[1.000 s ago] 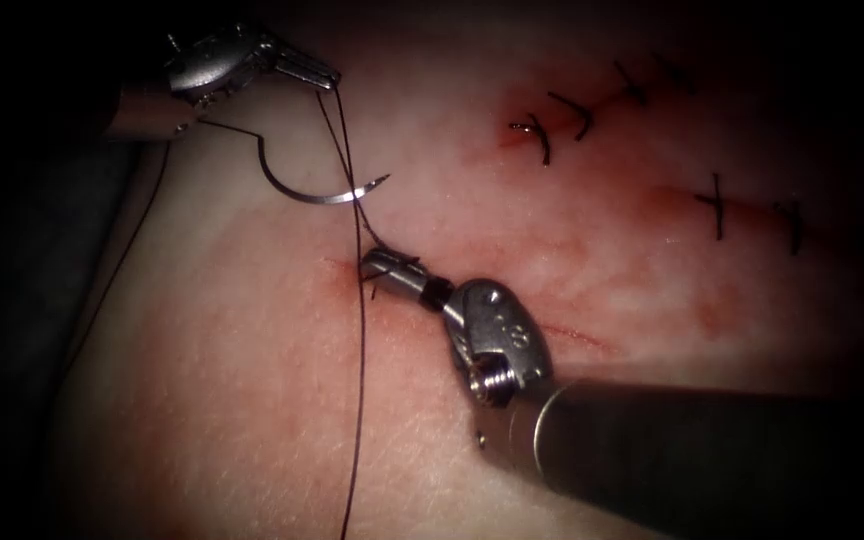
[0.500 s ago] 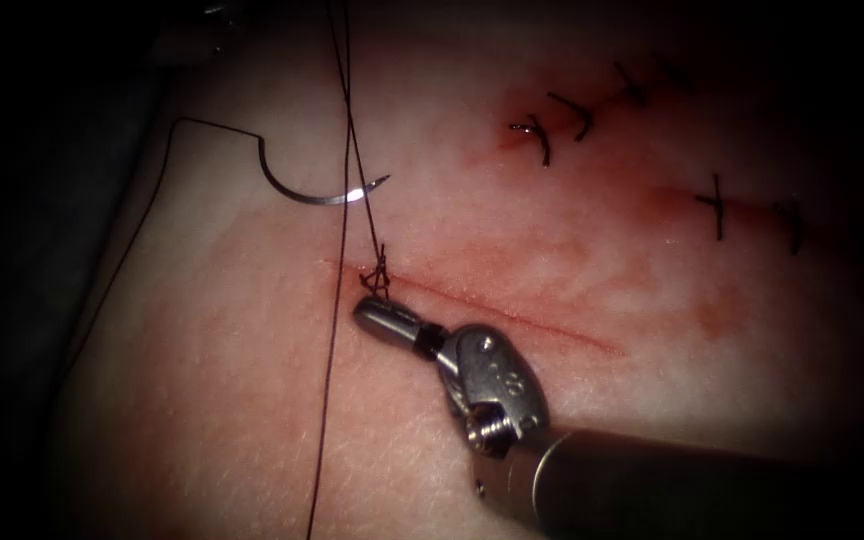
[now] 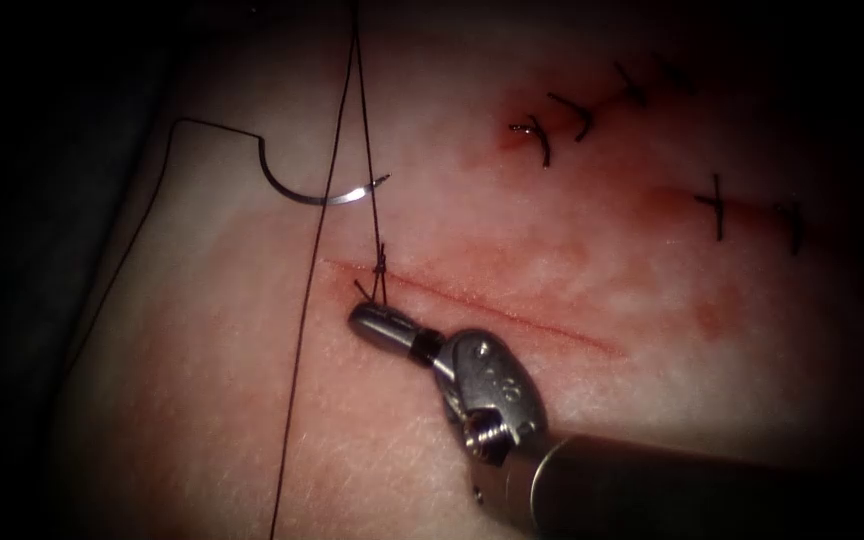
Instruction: Wound Closure
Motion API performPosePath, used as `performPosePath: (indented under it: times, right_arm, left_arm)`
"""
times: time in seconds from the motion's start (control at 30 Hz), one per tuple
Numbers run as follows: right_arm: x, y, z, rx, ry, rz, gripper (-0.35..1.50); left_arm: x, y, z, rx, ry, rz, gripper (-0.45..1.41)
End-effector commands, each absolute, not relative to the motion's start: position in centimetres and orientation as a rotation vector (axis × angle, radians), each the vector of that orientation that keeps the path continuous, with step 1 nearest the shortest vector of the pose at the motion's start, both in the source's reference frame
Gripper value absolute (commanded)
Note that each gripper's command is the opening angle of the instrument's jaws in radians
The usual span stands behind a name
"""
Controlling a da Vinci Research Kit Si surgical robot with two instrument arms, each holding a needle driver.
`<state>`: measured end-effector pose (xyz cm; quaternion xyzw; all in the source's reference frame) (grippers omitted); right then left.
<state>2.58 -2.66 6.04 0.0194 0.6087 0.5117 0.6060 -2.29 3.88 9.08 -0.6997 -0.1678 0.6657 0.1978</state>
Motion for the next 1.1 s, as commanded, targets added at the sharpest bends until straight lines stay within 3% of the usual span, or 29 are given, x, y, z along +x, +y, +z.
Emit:
performPosePath:
  times: [0.03, 0.5, 0.7, 0.77, 0.83, 0.93, 1.1]
  right_arm:
    - [2.68, -2.8, 6.1, 0.059, 1.405, 1.180, -0.35]
    - [2.78, -3.1, 6.3, 0.096, 1.354, 1.142, -0.35]
    - [2.79, -3.0, 6.3, 0.156, 1.403, 1.085, -0.35]
    - [2.77, -3.0, 6.2, 0.162, 1.416, 1.083, 0.44]
    - [2.75, -3.0, 6.2, 0.165, 1.421, 1.085, 0.83]
    - [2.71, -3.0, 6.1, 0.173, 1.421, 1.088, 1.11]
    - [2.57, -2.9, 6.0, 0.205, 1.428, 1.095, 1.16]
  left_arm:
    - [-2.34, 3.9, 9.2, -1.961, -0.465, 1.859, -0.45]
    - [-2.30, 4.1, 9.3, -1.969, -0.432, 1.808, -0.45]
    - [-2.27, 3.9, 9.2, -2.032, -0.610, 1.688, -0.45]
    - [-2.24, 3.7, 9.1, -2.049, -0.680, 1.663, -0.45]
    - [-2.19, 3.6, 9.0, -2.068, -0.724, 1.643, -0.45]
    - [-2.09, 3.3, 8.8, -2.056, -0.736, 1.632, -0.45]
    - [-1.87, 2.8, 8.2, -2.040, -0.754, 1.620, -0.45]
